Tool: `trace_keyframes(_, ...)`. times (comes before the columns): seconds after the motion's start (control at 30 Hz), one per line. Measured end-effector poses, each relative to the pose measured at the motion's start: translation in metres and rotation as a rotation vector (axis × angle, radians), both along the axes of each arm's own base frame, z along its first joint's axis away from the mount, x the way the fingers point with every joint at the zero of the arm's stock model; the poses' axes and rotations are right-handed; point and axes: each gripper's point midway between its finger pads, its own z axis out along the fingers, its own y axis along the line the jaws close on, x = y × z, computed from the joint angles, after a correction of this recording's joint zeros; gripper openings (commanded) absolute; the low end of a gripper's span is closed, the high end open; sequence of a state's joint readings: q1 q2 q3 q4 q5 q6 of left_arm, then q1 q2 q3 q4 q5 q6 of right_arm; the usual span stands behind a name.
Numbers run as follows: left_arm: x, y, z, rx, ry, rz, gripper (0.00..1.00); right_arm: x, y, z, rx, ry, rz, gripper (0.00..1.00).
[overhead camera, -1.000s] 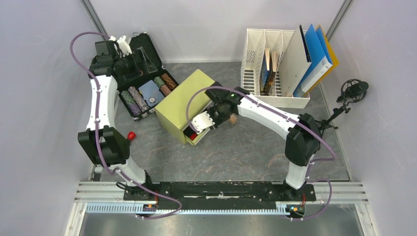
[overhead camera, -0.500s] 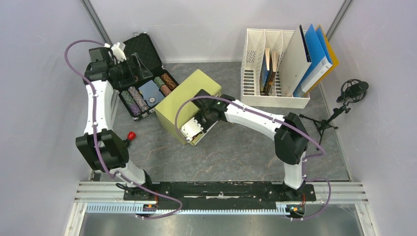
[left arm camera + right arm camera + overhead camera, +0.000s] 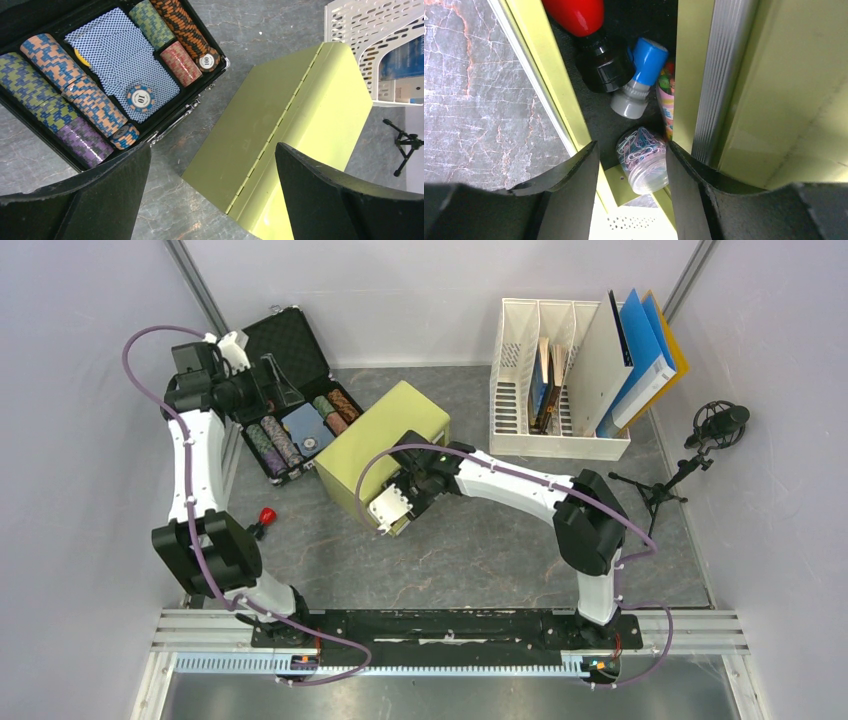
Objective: Organize the desk
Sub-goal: Place the stationery in the drawer.
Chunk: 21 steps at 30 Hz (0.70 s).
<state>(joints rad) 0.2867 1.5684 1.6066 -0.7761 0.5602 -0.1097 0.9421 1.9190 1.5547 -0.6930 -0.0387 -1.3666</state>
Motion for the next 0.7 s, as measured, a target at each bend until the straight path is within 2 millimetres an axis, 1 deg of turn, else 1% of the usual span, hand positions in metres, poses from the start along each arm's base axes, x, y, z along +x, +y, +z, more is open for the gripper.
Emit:
trace_keyframes(0.1, -0.004, 0.005, -0.002, 0.020, 0.004, -0.003, 1.00, 0.001, -0.002, -0.001, -0.003, -0.008, -0.013, 0.57)
trace_keyframes(0.2, -0.010, 0.011, -0.005, 0.063, 0.015, -0.012, 1.00, 0.002, -0.003, 0.003, 0.007, -0.011, -0.030, 0.57)
trace_keyframes(0.33, -0.028, 0.025, -0.017, 0.176, 0.043, -0.023, 1.00, 0.005, -0.008, 0.014, 0.048, -0.015, -0.078, 0.58)
trace_keyframes(0.43, -0.052, 0.038, -0.035, 0.290, 0.085, -0.039, 1.00, 0.010, -0.019, 0.031, 0.108, -0.009, -0.147, 0.59)
trace_keyframes(0.53, -0.077, 0.045, -0.054, 0.384, 0.140, -0.071, 1.00, 0.021, -0.032, 0.050, 0.182, -0.003, -0.227, 0.60)
trace_keyframes(0.57, -0.086, 0.049, -0.061, 0.417, 0.163, -0.083, 1.00, 0.025, -0.038, 0.059, 0.225, 0.003, -0.262, 0.60)
trace_keyframes(0.63, -0.102, 0.053, -0.079, 0.469, 0.217, -0.111, 1.00, 0.032, -0.047, 0.065, 0.252, 0.003, -0.300, 0.60)
trace_keyframes(0.7, -0.115, 0.056, -0.096, 0.498, 0.266, -0.140, 1.00, 0.038, -0.060, 0.071, 0.293, 0.008, -0.350, 0.61)
